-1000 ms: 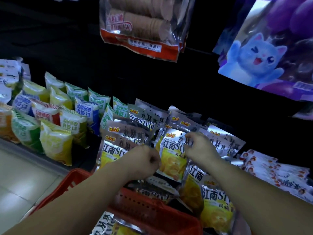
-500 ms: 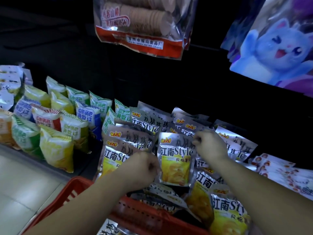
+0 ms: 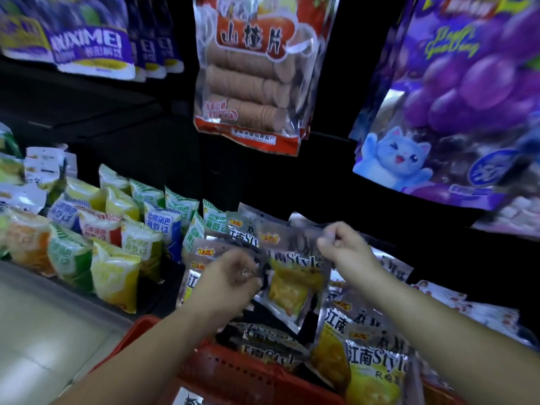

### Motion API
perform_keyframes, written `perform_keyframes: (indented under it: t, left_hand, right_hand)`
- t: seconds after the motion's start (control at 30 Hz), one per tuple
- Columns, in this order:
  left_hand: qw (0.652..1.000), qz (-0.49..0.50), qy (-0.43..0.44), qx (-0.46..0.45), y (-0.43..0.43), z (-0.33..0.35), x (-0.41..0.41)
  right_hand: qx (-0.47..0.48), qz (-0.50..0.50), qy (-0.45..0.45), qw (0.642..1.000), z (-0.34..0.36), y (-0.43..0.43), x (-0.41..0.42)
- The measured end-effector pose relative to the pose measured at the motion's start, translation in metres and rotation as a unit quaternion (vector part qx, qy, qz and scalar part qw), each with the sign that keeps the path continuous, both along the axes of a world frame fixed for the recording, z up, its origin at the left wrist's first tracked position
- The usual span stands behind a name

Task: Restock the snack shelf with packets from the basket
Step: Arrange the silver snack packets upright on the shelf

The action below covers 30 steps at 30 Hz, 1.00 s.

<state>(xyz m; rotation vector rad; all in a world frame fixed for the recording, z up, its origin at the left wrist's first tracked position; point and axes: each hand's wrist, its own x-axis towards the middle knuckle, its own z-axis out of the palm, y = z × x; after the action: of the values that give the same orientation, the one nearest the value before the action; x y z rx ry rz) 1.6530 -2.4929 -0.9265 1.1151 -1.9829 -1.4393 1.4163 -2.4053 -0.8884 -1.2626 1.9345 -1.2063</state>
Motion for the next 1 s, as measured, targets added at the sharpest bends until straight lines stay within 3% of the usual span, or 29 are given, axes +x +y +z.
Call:
perform_keyframes:
  t: [0.17, 0.3, 0.37, 0.47, 0.63, 0.73, 0.8, 0.93, 1.0]
  left_hand:
    - [0.990, 0.040, 0.130, 0.016, 0.032, 0.067, 0.018]
    - [0.981, 0.074, 0.180, 0.009, 0.056, 0.112, 0.036]
    - [0.976, 0.085, 0.199, -0.003, 0.072, 0.129, 0.048]
    - [0.970, 0.119, 0.211, -0.011, 0.091, 0.140, 0.065]
    - [0.964, 0.145, 0.224, 0.013, 0.111, 0.139, 0.080]
    - [0.979, 0.087, 0.181, 0.022, 0.114, 0.132, 0.084]
    - [0.981, 0.102, 0.164, 0.014, 0.112, 0.128, 0.084]
    - [0.969, 0.146, 0.195, 0.037, 0.103, 0.129, 0.080]
    - [0.961, 0.157, 0.222, 0.045, 0.100, 0.129, 0.080]
  right_hand:
    - [-0.055, 0.017, -0.044, 0.997, 0.063, 0.039, 0.046]
    - [-0.100, -0.072, -0.116, 0.986, 0.104, 0.074, 0.088]
    - [-0.106, -0.029, -0.126, 0.986, 0.117, 0.095, 0.108]
    - [-0.070, 0.036, -0.138, 0.987, 0.111, 0.116, 0.131]
    - [-0.088, -0.017, -0.242, 0.966, 0.083, 0.116, 0.146]
    - [-0.082, -0.048, -0.207, 0.974, 0.076, 0.108, 0.143]
    - [-0.101, -0.052, -0.195, 0.974, 0.080, 0.106, 0.142]
    - [-0.097, 0.045, -0.277, 0.955, 0.086, 0.107, 0.140]
    - [-0.089, 0.079, -0.273, 0.955, 0.085, 0.106, 0.138]
